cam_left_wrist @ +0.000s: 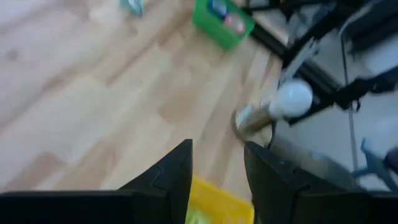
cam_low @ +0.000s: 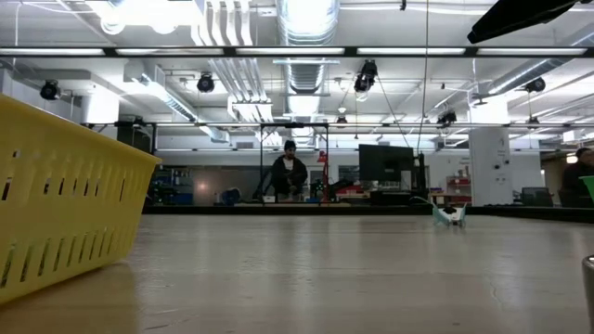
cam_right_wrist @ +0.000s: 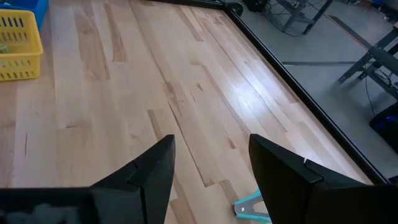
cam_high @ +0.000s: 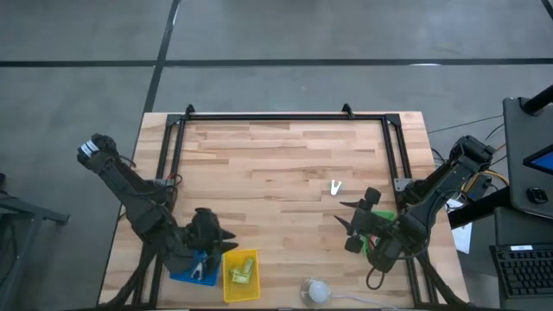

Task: Pick and place Stapler, Stapler remover, tape
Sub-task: Put the blue staple remover into the blue basket

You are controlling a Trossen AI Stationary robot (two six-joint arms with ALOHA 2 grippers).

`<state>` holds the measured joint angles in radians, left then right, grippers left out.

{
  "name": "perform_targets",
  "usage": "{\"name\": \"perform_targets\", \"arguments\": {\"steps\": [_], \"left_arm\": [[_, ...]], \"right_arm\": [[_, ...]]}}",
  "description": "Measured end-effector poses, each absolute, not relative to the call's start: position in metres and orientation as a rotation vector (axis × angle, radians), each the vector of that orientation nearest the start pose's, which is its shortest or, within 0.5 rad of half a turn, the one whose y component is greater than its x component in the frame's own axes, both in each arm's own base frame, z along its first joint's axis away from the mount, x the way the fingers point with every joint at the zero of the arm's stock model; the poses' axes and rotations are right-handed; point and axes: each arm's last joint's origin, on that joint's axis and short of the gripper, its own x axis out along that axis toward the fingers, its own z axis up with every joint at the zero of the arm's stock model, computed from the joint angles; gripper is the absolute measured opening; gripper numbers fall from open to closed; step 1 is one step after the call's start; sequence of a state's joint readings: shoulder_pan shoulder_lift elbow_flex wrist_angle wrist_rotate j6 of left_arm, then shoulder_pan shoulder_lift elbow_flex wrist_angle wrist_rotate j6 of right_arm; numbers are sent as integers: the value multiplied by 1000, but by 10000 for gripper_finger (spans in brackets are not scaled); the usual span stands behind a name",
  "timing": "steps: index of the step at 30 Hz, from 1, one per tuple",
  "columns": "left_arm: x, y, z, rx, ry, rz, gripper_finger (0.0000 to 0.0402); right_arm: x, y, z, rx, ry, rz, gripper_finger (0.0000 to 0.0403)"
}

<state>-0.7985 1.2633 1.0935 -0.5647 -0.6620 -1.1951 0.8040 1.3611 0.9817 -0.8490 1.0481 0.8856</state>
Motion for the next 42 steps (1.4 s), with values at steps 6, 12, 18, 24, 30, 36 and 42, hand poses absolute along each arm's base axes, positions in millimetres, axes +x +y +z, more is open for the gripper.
{"name": "perform_targets", "arguments": {"steps": [6,12,18,24,30,36,42], "left_arm": [[213,-161,312,-601,418,302,147],[241,-146,302,-583,410,366,147],[269,-135,297,-535,368,369,147],[295,-114,286,-502,371,395,147],[317,-88,266,-464,400,503,147],[343,-66,248,-509,359,551,147],[352,-61,241,-505,352,544,147]], "right_arm": [[186,157,249,-141,554,-488,201],[186,157,249,-146,554,-485,201],[186,157,249,-152,556,-484,201],[186,157,249,-154,557,-482,201],[186,157,249,-154,557,-483,201],[186,157,249,-156,557,-483,201],[186,156,246,-132,554,-494,201]]}}
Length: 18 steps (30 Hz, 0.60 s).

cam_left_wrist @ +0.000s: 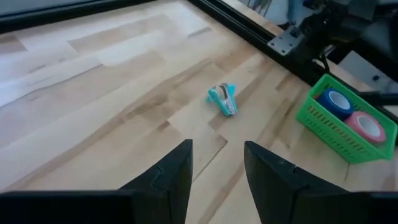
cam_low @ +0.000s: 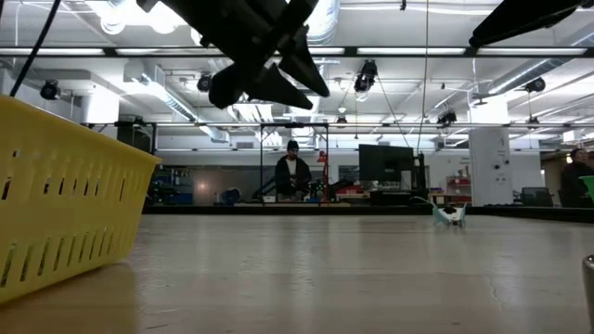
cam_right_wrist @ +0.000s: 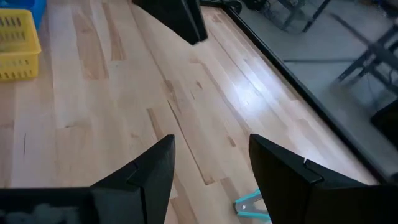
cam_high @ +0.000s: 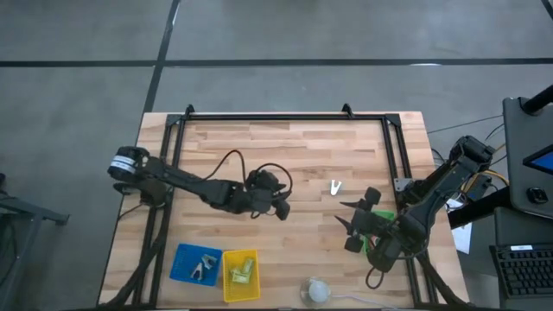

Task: Pick and place Stapler, Stapler remover, tape
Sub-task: Put the blue staple remover into the blue basket

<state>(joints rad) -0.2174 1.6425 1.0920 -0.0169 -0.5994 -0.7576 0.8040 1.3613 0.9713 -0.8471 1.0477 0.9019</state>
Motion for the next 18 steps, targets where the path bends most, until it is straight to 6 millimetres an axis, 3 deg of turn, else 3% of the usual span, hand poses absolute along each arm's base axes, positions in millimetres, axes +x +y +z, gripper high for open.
{"name": "perform_targets", "arguments": {"steps": [6,12,18], "left_arm": [[339,-72,257,-501,341,501,147],[333,-86,264,-468,307,495,147],[329,-93,273,-360,153,663,147]], "right_arm": [[198,138,242,72,556,-612,201],[219,98,238,150,692,-729,201],[230,53,228,324,917,-788,201]]}}
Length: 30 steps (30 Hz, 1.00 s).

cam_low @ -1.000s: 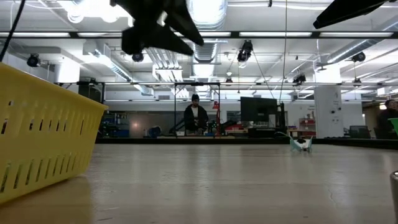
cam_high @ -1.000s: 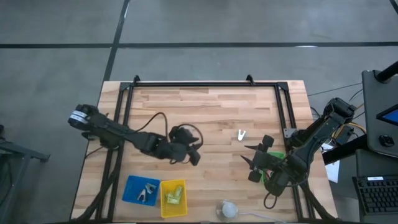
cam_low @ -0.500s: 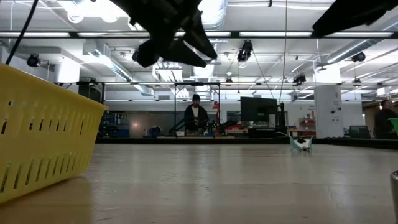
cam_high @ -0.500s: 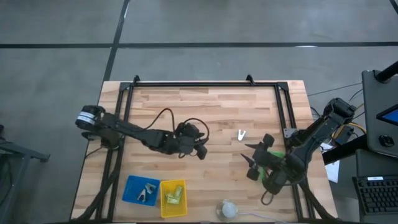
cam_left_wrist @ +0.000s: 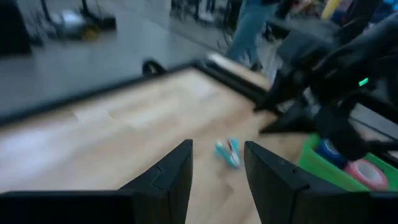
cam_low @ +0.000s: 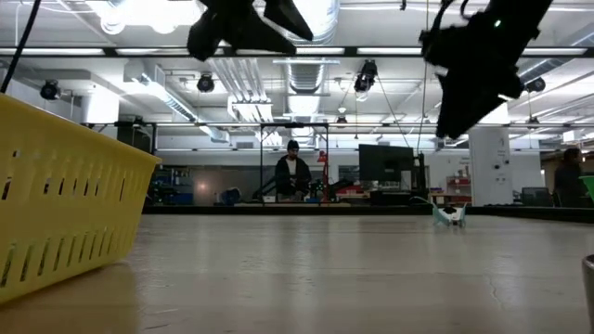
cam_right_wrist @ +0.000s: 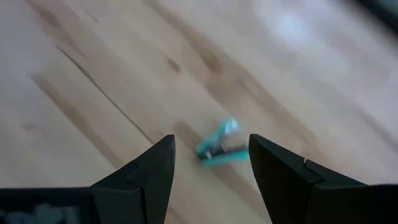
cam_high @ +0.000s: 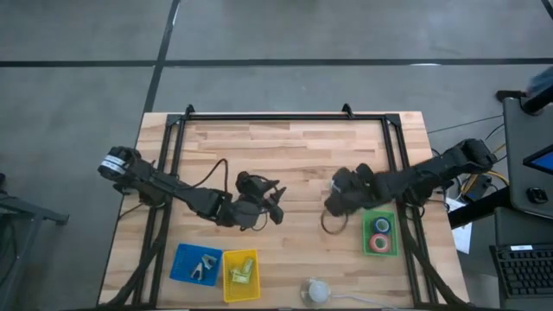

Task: Pick and place Stapler, Stapler remover, tape
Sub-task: Put the blue staple remover into the blue basket

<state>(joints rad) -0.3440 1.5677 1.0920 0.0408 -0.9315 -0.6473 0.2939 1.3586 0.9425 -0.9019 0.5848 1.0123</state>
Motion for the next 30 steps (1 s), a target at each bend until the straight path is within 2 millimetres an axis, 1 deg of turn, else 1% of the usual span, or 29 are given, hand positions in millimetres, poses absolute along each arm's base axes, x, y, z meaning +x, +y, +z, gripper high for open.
{"name": "perform_targets", "arguments": {"steps": [2,6,10,12,19,24,27,30], "left_arm": [[330,-95,277,-307,127,674,147],[332,-96,286,-228,94,644,147],[328,-101,293,-179,108,579,147],[324,-104,297,-171,102,559,147],[321,-109,302,-131,102,539,147],[321,-108,303,-135,95,541,147],[321,-108,303,-135,91,541,147],[321,-108,303,-133,91,541,147]], "right_arm": [[231,39,225,382,990,-795,201],[231,16,218,492,1064,-824,201],[228,0,211,553,1083,-886,201],[226,-5,207,613,1098,-909,201],[217,-16,188,768,1140,-975,201],[220,-24,179,812,1084,-945,199],[223,-28,177,824,1042,-924,189],[221,-30,175,837,1049,-928,176]]}}
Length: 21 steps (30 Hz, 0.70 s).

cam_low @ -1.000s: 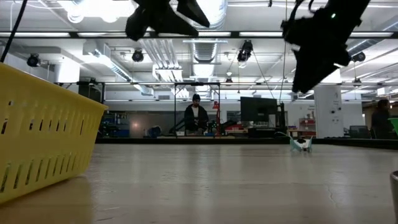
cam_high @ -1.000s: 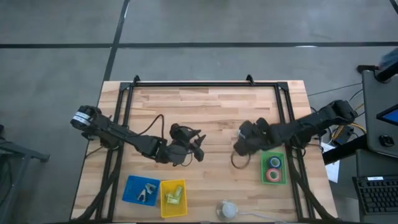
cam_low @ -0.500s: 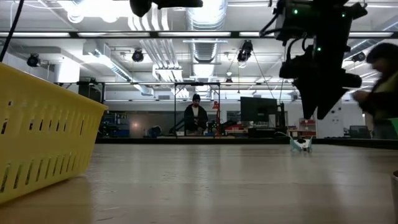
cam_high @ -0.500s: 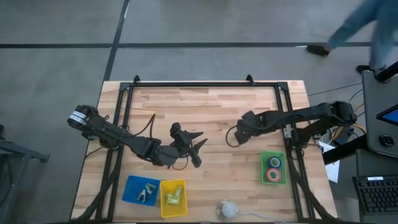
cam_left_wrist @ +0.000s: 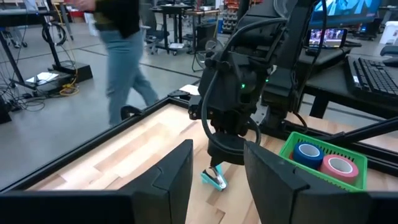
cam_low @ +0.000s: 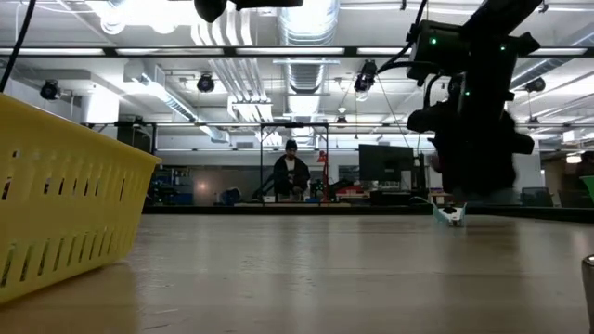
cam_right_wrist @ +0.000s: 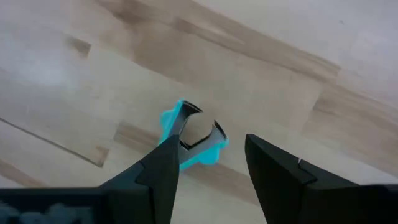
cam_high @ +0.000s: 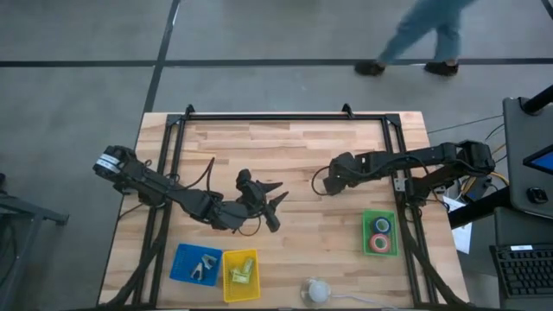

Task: Pick and place Stapler, Stapler remover, tape
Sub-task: Put the blue staple remover into the blue basket

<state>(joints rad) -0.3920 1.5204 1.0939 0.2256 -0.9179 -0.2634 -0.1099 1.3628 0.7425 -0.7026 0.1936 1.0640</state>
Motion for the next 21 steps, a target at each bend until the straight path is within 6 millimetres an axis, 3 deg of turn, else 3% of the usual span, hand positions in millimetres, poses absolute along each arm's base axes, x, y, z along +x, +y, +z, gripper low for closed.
{"name": "perform_targets", "arguments": {"steps": [21], "left_arm": [[321,-108,303,-130,95,542,147]], "right_arm": [[215,-27,155,928,1063,-870,103]]}}
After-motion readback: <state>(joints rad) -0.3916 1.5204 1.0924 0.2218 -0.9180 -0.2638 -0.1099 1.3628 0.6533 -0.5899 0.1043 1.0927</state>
